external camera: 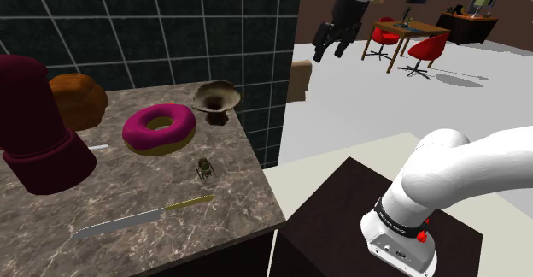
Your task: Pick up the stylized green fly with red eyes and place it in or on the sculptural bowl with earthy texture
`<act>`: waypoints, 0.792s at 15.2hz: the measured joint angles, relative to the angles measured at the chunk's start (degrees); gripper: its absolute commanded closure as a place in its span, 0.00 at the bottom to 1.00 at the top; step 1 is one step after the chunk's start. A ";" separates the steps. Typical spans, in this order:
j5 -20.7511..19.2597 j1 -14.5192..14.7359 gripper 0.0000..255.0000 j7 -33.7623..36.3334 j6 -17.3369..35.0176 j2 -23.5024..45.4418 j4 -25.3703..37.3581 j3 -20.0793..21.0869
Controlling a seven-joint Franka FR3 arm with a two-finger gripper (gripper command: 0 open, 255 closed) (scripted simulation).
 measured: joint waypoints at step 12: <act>5.52 3.91 0.00 10.18 14.87 1.08 -11.28 10.05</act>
